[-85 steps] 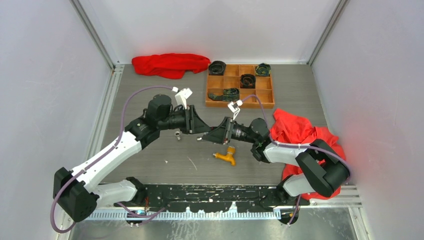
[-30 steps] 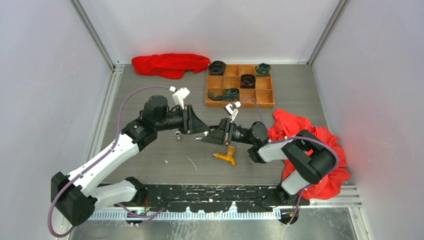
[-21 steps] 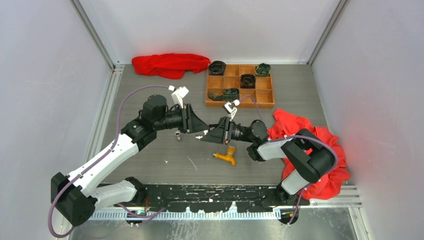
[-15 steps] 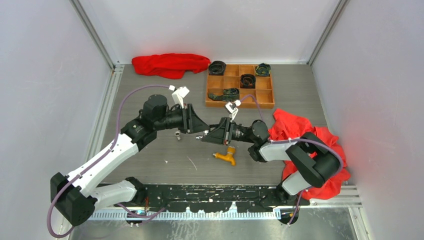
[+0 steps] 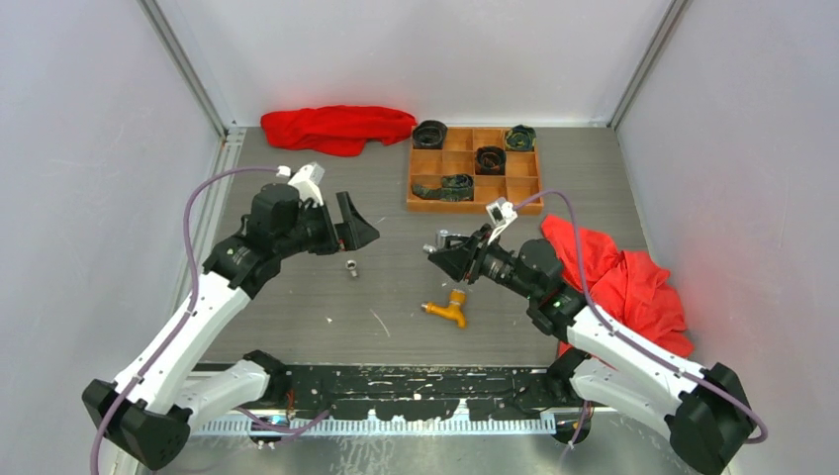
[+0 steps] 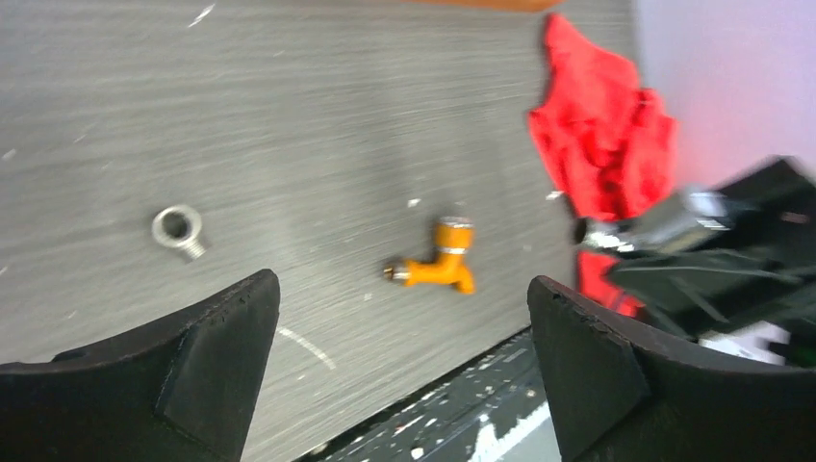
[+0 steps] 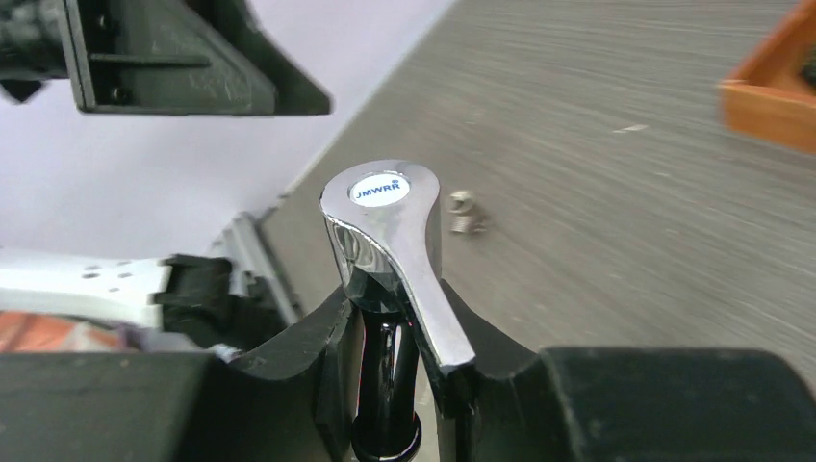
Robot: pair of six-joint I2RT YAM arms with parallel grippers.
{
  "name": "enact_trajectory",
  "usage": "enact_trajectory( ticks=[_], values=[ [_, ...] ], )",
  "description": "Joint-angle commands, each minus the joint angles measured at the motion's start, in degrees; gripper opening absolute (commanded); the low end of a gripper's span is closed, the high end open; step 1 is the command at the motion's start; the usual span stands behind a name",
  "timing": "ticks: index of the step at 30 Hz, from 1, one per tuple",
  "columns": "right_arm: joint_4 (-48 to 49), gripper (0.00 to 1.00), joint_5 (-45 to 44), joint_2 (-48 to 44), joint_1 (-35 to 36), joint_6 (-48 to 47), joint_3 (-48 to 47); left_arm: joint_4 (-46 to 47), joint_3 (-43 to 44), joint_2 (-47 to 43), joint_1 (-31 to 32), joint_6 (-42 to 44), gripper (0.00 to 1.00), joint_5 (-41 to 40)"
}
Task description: Install the water faucets
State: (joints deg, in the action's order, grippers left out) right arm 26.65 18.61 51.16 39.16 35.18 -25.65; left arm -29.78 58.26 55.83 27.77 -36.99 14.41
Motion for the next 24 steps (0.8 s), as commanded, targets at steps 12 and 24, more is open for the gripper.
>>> enact_trajectory(
  ticks=[12, 24],
  values=[
    [-20.4, 0.00, -10.0, -4.8, 0.1, -18.7, -9.5, -9.6, -5.5, 15.3, -0.3, 0.6, 0.95, -20.7],
    [-18.2, 0.00, -4.5, 0.7, 0.1, -16.3, -10.5, -1.9, -6.6, 27.7, 2.0, -10.2, 0.94, -27.0]
  ],
)
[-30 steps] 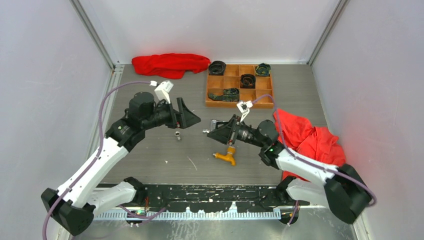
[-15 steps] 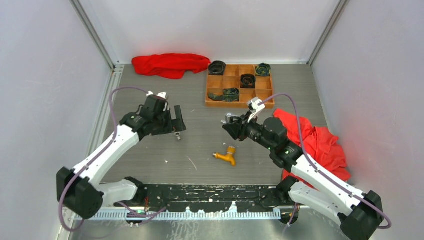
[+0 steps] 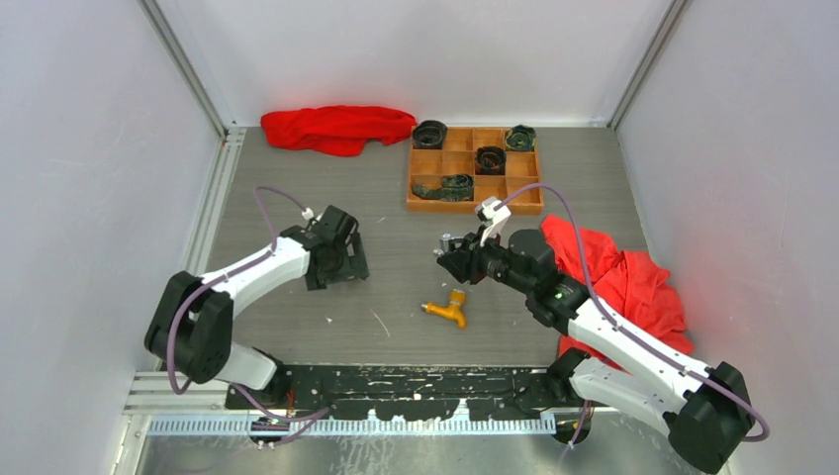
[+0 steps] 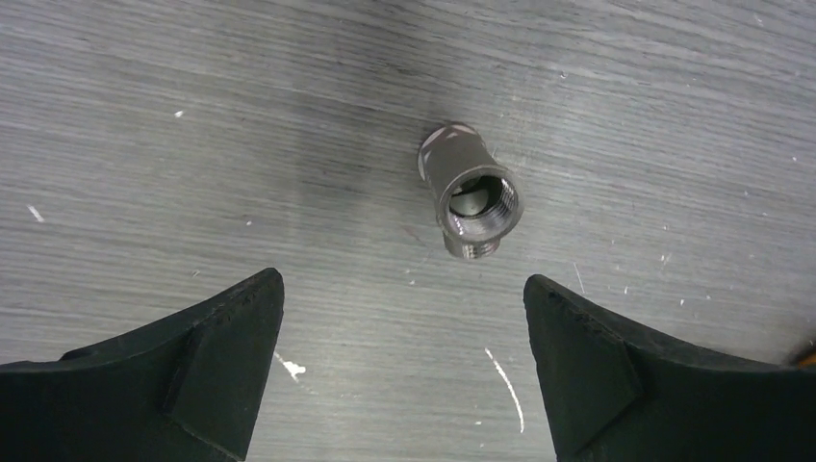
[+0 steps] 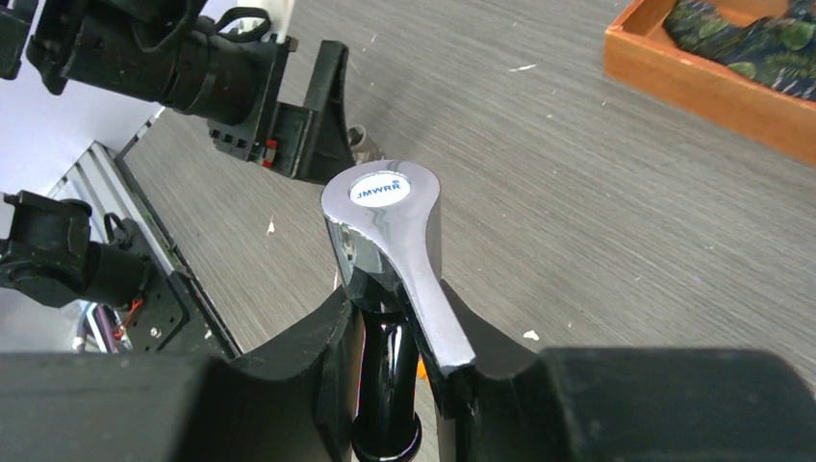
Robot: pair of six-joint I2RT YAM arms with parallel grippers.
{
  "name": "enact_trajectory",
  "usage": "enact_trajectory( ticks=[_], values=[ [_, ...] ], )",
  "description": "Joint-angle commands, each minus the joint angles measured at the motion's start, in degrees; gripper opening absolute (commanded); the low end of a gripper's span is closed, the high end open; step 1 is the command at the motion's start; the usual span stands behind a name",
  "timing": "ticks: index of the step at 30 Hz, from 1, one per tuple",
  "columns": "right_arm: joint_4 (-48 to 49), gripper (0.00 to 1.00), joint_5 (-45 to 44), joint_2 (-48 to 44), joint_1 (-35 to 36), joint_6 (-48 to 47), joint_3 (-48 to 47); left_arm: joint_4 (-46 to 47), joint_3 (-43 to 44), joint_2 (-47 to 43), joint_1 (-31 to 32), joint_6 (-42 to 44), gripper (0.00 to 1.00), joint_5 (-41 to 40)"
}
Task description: Install the water faucets
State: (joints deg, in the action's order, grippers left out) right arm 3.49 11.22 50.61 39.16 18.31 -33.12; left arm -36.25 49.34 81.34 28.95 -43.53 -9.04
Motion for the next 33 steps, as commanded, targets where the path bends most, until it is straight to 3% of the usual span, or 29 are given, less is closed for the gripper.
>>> enact_trajectory(
  ticks=[1, 6, 17, 29, 33],
  values=[
    [5.0, 0.00, 3.0, 1.6, 0.1, 0.6, -3.2, 4.8, 2.8, 3.3, 0.8, -4.2, 0.94, -4.0],
    [5.7, 0.00, 3.4, 2.4, 0.0, 0.8, -3.4, 1.7, 9.1, 12.4, 0.8, -5.4, 0.88, -5.2],
    [5.6, 0.00, 3.5, 3.5, 0.0, 1.0, -2.9, -1.8, 13.9, 17.0, 0.8, -6.2, 0.50, -5.8],
    [7.0, 0.00, 4.8, 7.1, 0.1, 1.3, -4.2, -4.8, 14.9, 15.0, 2.2, -6.8, 0.50, -5.4],
    [7.0, 0.00, 4.7, 7.3, 0.1, 1.3, -4.1, -4.3, 14.4, 14.9, 2.7, -7.1, 0.40, -6.0]
  ],
)
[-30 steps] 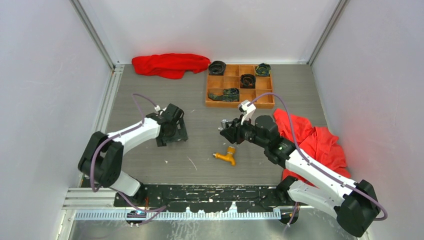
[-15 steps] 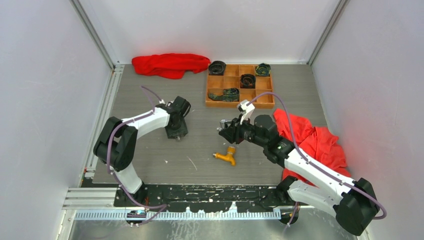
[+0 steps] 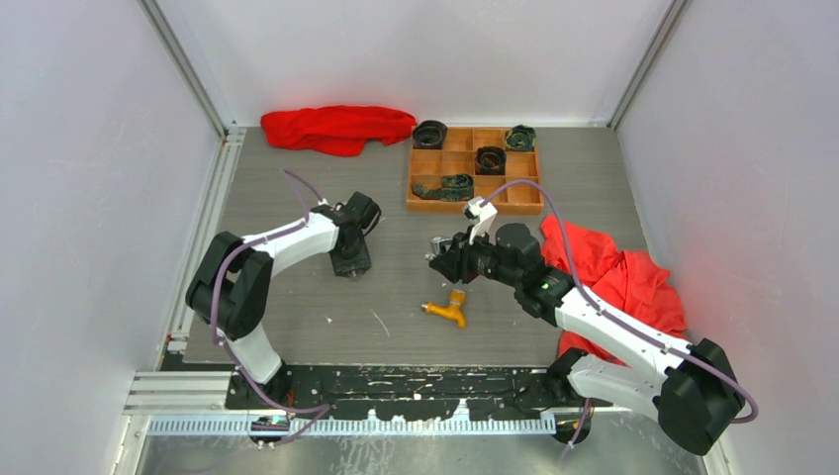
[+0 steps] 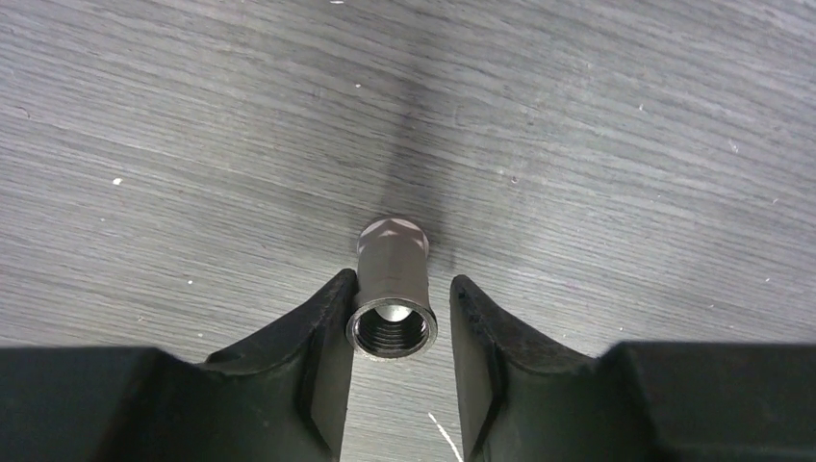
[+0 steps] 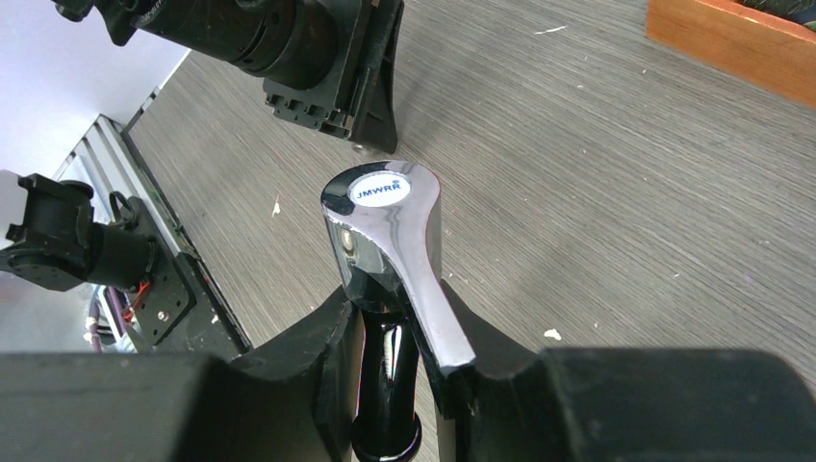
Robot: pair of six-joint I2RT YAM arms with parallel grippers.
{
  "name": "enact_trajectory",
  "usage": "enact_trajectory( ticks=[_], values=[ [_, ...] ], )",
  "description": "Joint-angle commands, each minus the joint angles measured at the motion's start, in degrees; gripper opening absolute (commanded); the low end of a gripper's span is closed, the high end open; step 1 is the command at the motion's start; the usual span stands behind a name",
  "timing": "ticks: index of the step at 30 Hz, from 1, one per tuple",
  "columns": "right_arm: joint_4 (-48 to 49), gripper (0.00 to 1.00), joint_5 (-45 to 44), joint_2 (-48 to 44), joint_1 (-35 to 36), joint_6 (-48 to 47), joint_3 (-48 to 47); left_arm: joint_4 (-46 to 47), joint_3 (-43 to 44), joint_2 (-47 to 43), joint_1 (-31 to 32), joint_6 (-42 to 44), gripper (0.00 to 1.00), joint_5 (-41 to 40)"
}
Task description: Install the water faucets
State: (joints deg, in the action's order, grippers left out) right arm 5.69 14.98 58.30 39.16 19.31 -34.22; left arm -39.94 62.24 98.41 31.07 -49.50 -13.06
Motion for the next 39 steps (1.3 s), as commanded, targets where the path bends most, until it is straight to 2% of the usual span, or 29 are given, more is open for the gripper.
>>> enact_trajectory(
  ticks=[1, 7, 8, 13, 17, 20, 26, 30, 32, 34, 36, 39],
  values=[
    [4.8, 0.00, 1.0, -0.4, 0.1, 0.4, -3.0, -0.5, 1.6, -2.0, 0.6, -1.1, 0.37, -2.2],
    [4.2, 0.00, 0.9, -0.2, 0.1, 0.2, -3.1, 0.2, 1.7, -0.7, 0.6, -0.6, 0.33, -0.9],
    [4.0, 0.00, 1.0, -0.1, 0.1, 0.1, -3.2, 0.3, 1.6, -0.7, 0.6, -0.5, 0.30, -0.8],
    [2.6, 0.00, 2.2, 0.6, 0.0, -0.4, -4.3, 0.5, 1.4, -2.2, 0.6, 0.5, 0.02, -0.4],
    [1.4, 0.00, 4.1, 1.4, 0.1, -1.5, -5.6, 0.9, 1.2, -5.4, 0.3, 1.5, 0.00, 1.7],
    [0.7, 0.01, 5.3, 2.1, 0.1, -2.8, -6.3, 6.5, -0.4, -10.2, -1.1, 3.1, 0.00, 11.1],
    [-1.7, 0.00, 7.8, 3.1, 0.1, -4.2, -8.6, 22.5, -7.3, -22.8, -4.4, 4.6, 0.00, 34.9],
    [0.5, 0.00, 11.5, 2.9, 0.1, -4.8, -9.1, 21.6, -8.4, -29.2, -9.0, 6.6, 0.00, 45.4],
    [2.5, 0.01, 19.3, 1.9, 0.1, -5.1, -9.8, 22.3, -10.5, -33.0, -12.5, 7.6, 0.00, 50.0],
    [4.8, 0.01, 23.5, -0.1, 0.3, -4.8, -10.5, 21.7, -12.2, -36.2, -17.0, 7.9, 0.00, 54.9],
    [6.8, 0.01, 24.3, -3.0, 0.7, -5.6, -10.6, 21.6, -12.5, -38.1, -20.8, 7.9, 0.00, 61.3],
    [7.8, 0.01, 22.6, -6.8, 1.0, -7.3, -10.7, 20.3, -10.4, -39.4, -22.4, 8.0, 0.00, 69.1]
  ],
)
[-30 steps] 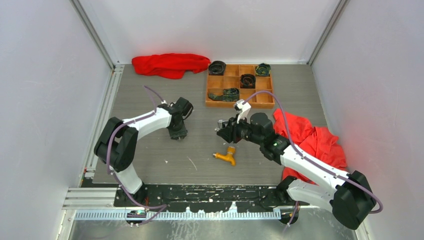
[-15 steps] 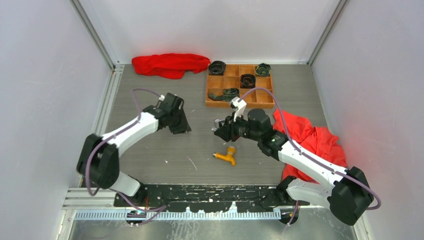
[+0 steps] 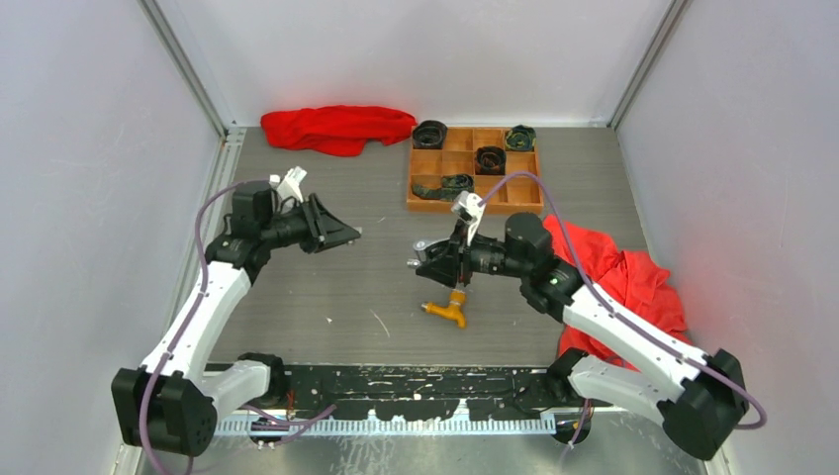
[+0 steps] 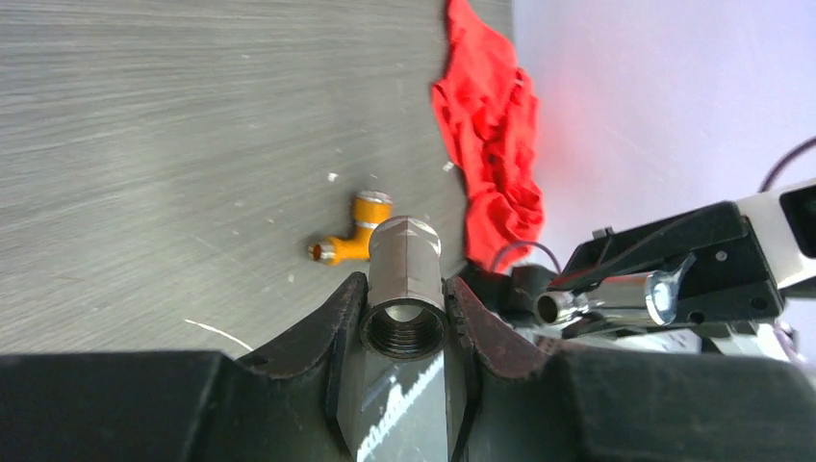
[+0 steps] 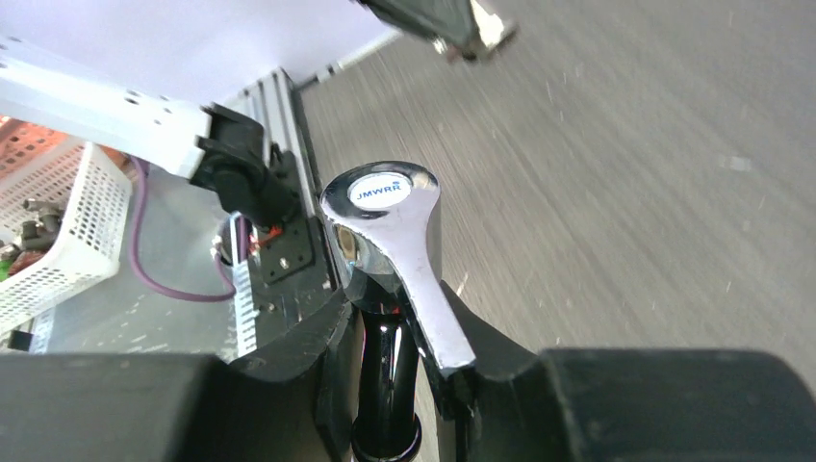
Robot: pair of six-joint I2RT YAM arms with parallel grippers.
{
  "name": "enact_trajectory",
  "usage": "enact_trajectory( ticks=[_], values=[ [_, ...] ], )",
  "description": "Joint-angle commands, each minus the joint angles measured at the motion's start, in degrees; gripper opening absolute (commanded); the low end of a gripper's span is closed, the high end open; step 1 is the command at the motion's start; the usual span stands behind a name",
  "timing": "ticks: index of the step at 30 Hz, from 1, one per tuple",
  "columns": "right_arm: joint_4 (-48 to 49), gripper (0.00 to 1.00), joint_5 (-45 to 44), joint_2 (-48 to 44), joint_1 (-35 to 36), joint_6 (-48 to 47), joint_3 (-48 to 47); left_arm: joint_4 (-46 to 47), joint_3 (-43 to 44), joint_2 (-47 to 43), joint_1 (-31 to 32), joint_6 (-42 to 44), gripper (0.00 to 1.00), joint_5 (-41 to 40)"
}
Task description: Install the water faucets
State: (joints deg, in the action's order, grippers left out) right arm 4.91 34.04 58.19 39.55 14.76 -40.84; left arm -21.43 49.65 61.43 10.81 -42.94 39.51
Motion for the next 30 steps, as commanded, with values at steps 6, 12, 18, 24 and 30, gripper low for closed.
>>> enact_trajectory(
  ticks=[6, 12, 18, 24, 30],
  values=[
    [8.4, 0.01, -7.0, -10.5, 1.9, -5.2, -3.6, -5.7, 8.3, -3.1, -2.2, 0.1, 0.00, 20.5],
    [8.1, 0.01, -16.9, -10.0, 3.6, -10.5, -3.2, -9.1, 10.5, 2.1, -2.2, -7.2, 0.00, 28.8],
    [16.7, 0.01, -23.1, -13.3, 15.4, -28.3, 4.3, -1.7, 7.3, 1.6, -2.1, -16.6, 0.00, 34.1],
    [24.4, 0.01, -34.5, -11.8, 29.1, -51.2, 10.5, -0.9, 6.7, -0.3, -2.0, -17.2, 0.00, 39.8],
    [35.7, 0.01, -31.0, -13.1, 30.5, -61.8, 16.8, -0.7, 5.1, -2.5, -0.4, -17.7, 0.00, 41.9]
  ],
)
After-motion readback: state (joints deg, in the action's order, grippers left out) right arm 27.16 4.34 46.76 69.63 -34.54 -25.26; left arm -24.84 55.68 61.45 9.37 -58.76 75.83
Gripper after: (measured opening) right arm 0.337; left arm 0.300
